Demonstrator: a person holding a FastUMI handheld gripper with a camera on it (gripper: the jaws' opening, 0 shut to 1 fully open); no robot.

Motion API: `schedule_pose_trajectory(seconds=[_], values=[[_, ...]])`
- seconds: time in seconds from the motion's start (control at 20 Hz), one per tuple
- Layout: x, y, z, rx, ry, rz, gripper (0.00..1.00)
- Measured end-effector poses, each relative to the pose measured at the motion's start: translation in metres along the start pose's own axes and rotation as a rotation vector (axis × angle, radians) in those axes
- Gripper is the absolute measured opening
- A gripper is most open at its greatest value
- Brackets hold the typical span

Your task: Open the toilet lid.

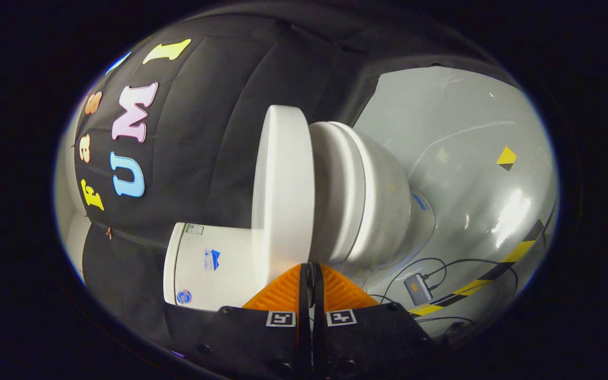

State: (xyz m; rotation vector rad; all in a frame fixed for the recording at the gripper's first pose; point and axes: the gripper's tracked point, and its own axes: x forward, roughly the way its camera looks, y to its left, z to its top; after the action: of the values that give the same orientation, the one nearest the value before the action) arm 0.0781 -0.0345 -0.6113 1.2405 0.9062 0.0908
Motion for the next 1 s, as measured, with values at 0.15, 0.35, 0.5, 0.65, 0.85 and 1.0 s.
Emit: schedule_pose_trajectory(seconds=[0.15, 0.35, 0.5, 0.65, 0.85, 1.0], values=[[-0.008, 0.024, 0.002, -0.044, -0.036, -0.038, 0.07], [-0.02, 0.074, -0.004, -0.166, -0.079, -0.076, 0.07], [-0.028, 0.121, -0.013, -0.278, -0.115, -0.1, 0.07], [-0.03, 0.15, -0.025, -0.465, -0.203, -0.242, 0.06], [-0.034, 0.188, -0.041, -0.587, -0.317, -0.319, 0.06], [-0.03, 0.208, -0.055, -0.641, -0.337, -0.334, 0.06]])
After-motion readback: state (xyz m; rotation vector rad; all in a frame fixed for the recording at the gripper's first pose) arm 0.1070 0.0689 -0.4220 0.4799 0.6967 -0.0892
